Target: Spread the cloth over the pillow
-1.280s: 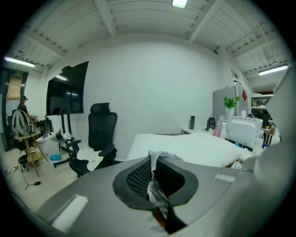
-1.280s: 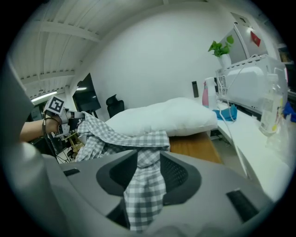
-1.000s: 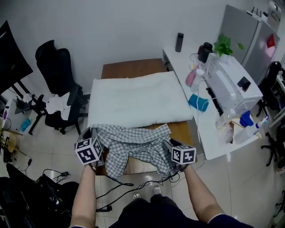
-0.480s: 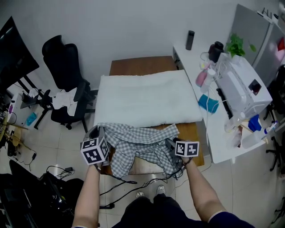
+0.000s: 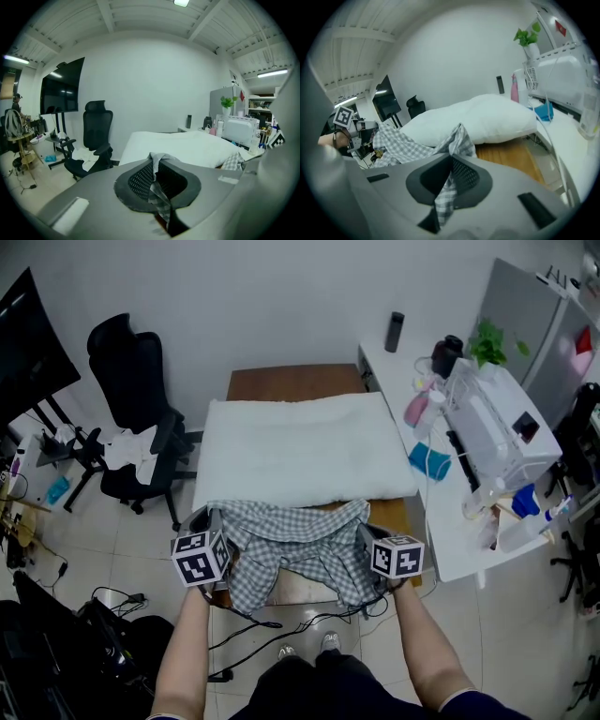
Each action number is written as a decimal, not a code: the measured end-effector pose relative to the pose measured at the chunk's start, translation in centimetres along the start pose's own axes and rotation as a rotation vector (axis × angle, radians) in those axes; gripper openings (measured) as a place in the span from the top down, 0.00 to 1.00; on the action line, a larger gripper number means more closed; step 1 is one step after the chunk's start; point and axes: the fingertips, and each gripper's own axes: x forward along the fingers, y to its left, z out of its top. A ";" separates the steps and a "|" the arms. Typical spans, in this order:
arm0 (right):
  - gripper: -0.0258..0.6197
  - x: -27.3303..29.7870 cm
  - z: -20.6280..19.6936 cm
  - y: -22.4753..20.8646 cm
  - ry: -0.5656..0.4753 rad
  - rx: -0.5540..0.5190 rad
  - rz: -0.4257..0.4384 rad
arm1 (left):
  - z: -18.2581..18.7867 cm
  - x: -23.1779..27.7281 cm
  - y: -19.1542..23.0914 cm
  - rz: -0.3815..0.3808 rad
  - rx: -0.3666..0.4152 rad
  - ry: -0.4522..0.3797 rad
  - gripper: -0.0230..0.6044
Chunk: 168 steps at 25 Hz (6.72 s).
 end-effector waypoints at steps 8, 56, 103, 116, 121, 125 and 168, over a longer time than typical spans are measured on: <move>0.92 -6.7 6.4 0.9 -0.120 -0.281 -0.089 | 1.1 -2.1 -1.3 -0.051 0.022 -0.035 0.93; 0.92 -27.7 34.5 -0.1 -0.588 -0.684 -0.515 | 28.9 -15.3 1.7 -0.044 0.338 -0.351 0.93; 0.92 -10.2 41.1 -7.8 -0.436 -0.641 -0.572 | 27.8 5.9 3.7 -0.160 0.361 -0.148 0.93; 0.92 -3.0 42.7 -10.7 -0.387 -0.612 -0.489 | 27.7 12.8 5.0 -0.061 0.296 -0.097 0.93; 0.92 -0.1 42.9 -11.7 -0.361 -0.605 -0.469 | 27.4 15.6 5.5 -0.015 0.283 -0.068 0.93; 0.92 1.9 42.9 -12.5 -0.338 -0.599 -0.455 | 27.1 17.5 5.9 0.017 0.269 -0.042 0.93; 0.92 25.0 34.6 -22.0 0.008 -0.586 -0.323 | 13.6 36.0 10.1 0.165 0.240 0.312 0.93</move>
